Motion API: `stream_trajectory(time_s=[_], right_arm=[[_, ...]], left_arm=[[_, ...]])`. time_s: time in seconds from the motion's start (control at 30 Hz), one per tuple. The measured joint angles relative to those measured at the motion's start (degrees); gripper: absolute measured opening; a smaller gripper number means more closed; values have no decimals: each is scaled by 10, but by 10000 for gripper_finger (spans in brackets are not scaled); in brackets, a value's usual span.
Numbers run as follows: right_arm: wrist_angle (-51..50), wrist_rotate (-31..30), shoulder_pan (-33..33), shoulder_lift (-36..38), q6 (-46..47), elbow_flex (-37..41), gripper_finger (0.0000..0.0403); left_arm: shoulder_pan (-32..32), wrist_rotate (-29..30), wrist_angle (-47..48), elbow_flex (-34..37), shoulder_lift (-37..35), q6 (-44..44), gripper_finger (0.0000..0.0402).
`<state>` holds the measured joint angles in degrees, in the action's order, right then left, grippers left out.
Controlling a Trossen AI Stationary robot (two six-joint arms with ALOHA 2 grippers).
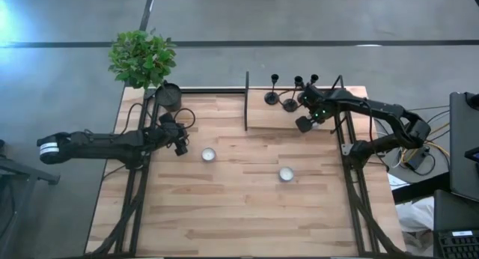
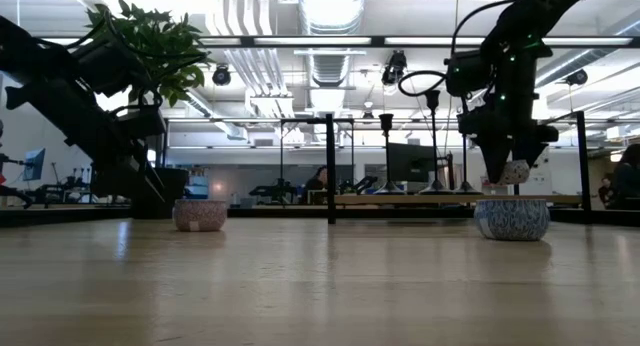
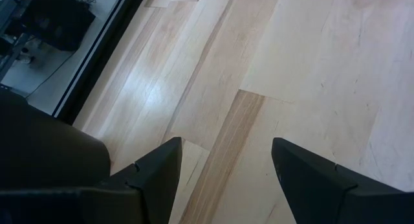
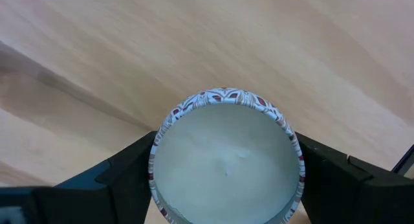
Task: Pick & Place candle stick holders
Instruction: Put the red scented candle on the shelf
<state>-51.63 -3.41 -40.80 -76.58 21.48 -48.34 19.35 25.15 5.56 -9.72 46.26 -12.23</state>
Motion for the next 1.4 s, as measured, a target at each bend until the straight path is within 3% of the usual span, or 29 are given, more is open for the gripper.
stream_trajectory(time_s=[0.63,1.4], right_arm=[[12,-2,-48,0,-52,0,298],[26,4,-50,-39,-51,0,300]], left_arm=[[0,0,0,0,0,0,246],[0,0,0,0,0,0,245]])
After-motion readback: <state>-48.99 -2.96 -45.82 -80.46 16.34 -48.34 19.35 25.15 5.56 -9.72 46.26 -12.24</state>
